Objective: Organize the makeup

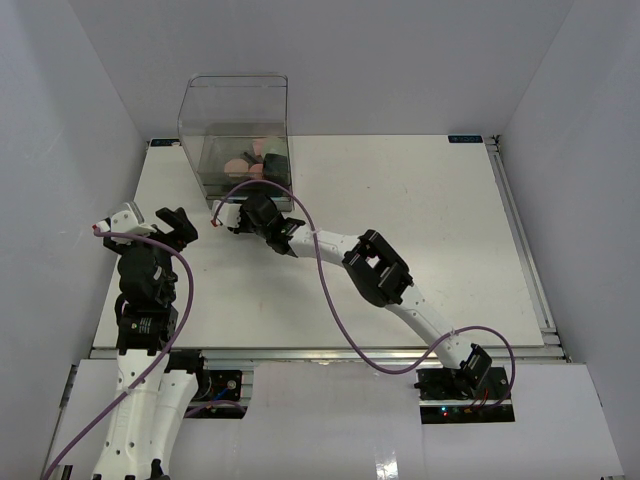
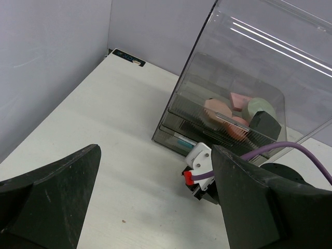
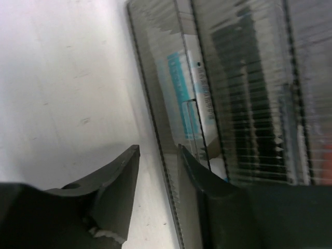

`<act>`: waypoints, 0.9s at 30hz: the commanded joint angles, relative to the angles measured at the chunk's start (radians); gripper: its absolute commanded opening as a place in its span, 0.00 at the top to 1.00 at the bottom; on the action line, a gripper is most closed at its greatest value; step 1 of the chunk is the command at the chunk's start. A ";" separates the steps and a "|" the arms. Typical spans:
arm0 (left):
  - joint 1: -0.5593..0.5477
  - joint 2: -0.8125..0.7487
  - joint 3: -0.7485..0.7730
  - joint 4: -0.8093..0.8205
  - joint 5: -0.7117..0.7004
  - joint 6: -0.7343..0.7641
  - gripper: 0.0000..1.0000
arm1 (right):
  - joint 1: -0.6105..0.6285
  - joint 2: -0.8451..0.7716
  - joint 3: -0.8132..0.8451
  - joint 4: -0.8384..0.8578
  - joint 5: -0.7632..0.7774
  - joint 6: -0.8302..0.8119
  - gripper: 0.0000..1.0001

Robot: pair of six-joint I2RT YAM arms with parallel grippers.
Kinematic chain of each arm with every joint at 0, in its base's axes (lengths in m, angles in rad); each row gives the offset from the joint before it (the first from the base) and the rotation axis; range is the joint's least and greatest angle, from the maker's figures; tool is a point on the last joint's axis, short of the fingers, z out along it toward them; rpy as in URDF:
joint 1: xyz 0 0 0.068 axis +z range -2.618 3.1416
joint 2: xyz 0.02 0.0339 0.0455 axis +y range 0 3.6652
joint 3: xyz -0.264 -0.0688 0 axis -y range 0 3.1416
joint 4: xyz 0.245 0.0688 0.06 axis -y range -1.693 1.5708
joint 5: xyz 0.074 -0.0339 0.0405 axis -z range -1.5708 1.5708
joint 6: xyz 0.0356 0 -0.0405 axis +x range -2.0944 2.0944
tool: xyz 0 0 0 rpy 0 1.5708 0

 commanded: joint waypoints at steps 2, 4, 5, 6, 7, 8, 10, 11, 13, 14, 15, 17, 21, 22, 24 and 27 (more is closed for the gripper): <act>0.005 -0.001 -0.005 0.014 0.012 -0.005 0.02 | -0.018 0.012 0.009 0.156 0.078 -0.019 0.49; 0.006 0.001 -0.006 0.015 0.014 -0.005 0.02 | -0.022 0.011 0.008 0.155 0.076 -0.023 0.45; 0.007 0.002 -0.007 0.016 0.016 -0.004 0.02 | -0.023 0.010 0.007 0.154 0.074 -0.025 0.42; 0.007 0.003 -0.007 0.017 0.017 -0.003 0.02 | -0.027 0.008 0.007 0.153 0.071 -0.028 0.36; 0.007 0.005 -0.007 0.017 0.017 -0.005 0.02 | -0.027 0.007 0.005 0.149 0.067 -0.030 0.34; 0.007 0.004 -0.008 0.017 0.017 -0.005 0.02 | -0.027 0.005 0.005 0.146 0.067 -0.031 0.31; 0.007 0.007 -0.008 0.016 0.017 -0.003 0.02 | -0.027 0.000 0.000 0.136 0.060 -0.030 0.26; 0.007 0.007 -0.010 0.016 0.015 -0.003 0.02 | -0.027 -0.018 -0.005 0.108 0.027 -0.012 0.25; 0.008 0.010 -0.010 0.017 0.017 -0.003 0.02 | -0.027 -0.053 -0.019 -0.005 -0.049 0.014 0.22; 0.008 0.010 -0.010 0.018 0.021 -0.004 0.02 | -0.023 -0.081 -0.025 -0.045 -0.117 0.018 0.21; 0.008 0.009 -0.011 0.020 0.027 -0.004 0.02 | -0.018 -0.116 -0.040 -0.105 -0.194 0.022 0.17; 0.008 0.009 -0.014 0.027 0.052 0.000 0.02 | -0.006 -0.211 -0.085 -0.249 -0.341 0.038 0.09; 0.008 0.018 -0.027 0.063 0.169 0.017 0.02 | -0.005 -0.378 -0.216 -0.368 -0.474 0.150 0.10; 0.008 0.023 -0.027 0.071 0.243 0.023 0.02 | -0.009 -0.449 -0.269 -0.402 -0.494 0.174 0.10; 0.008 0.047 -0.034 0.092 0.370 0.031 0.02 | -0.033 -0.566 -0.339 -0.442 -0.502 0.253 0.10; 0.008 0.091 -0.035 0.132 0.566 0.038 0.02 | -0.101 -0.729 -0.462 -0.493 -0.527 0.357 0.10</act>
